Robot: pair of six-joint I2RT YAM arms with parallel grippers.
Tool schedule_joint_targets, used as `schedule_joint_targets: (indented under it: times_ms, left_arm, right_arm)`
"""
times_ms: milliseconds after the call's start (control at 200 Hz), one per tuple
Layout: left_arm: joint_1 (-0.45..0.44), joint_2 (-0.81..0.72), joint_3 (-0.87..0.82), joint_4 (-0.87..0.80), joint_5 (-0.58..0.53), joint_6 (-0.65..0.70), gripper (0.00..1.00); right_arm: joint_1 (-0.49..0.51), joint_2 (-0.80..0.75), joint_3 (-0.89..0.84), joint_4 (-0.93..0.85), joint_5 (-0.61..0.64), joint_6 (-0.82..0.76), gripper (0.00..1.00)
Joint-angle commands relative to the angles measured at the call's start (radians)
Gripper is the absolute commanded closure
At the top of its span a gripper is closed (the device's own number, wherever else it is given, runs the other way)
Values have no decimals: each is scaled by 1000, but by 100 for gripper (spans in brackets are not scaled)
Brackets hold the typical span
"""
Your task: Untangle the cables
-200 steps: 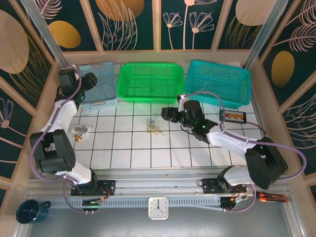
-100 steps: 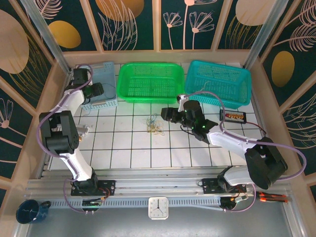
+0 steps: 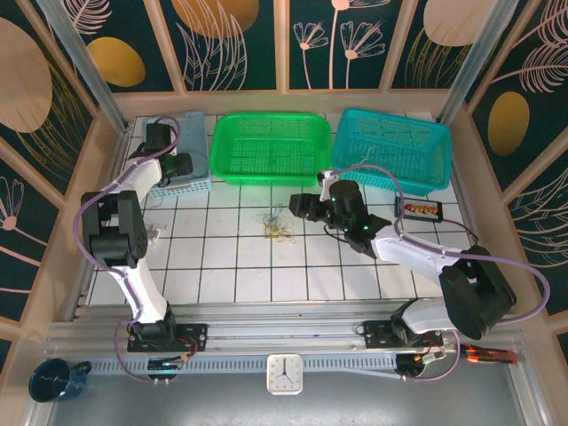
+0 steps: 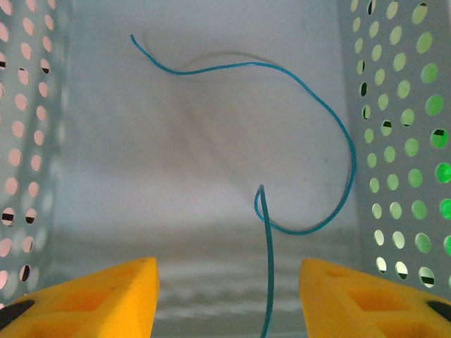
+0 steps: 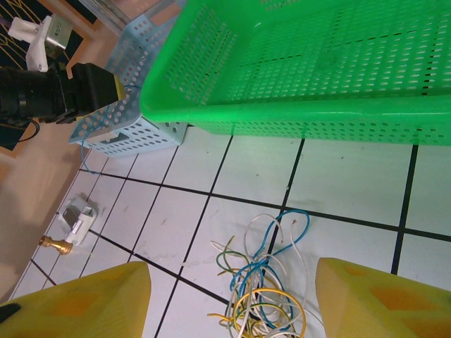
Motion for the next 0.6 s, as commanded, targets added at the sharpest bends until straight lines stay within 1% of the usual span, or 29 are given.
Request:
schedule_joint_targets:
  times_ms: [0,100,255,395,595]
  left_arm:
    - [4,26,22,-32,-13,19,50]
    - [5,36,21,-31,-18,20,59]
    - [5,49,30,-30,-24,22,78]
    - [5,49,58,-55,-22,25,100]
    - [5,0,159,-141,-10,19,100]
  right_arm:
    - [-5,-9,4,22,1,14,37]
    - [-5,-12,0,21,2,15,37]
    - [-5,-16,-2,16,5,13,37]
    - [-5,-21,0,12,7,13,37]
    - [-5,-10,4,12,4,14,37]
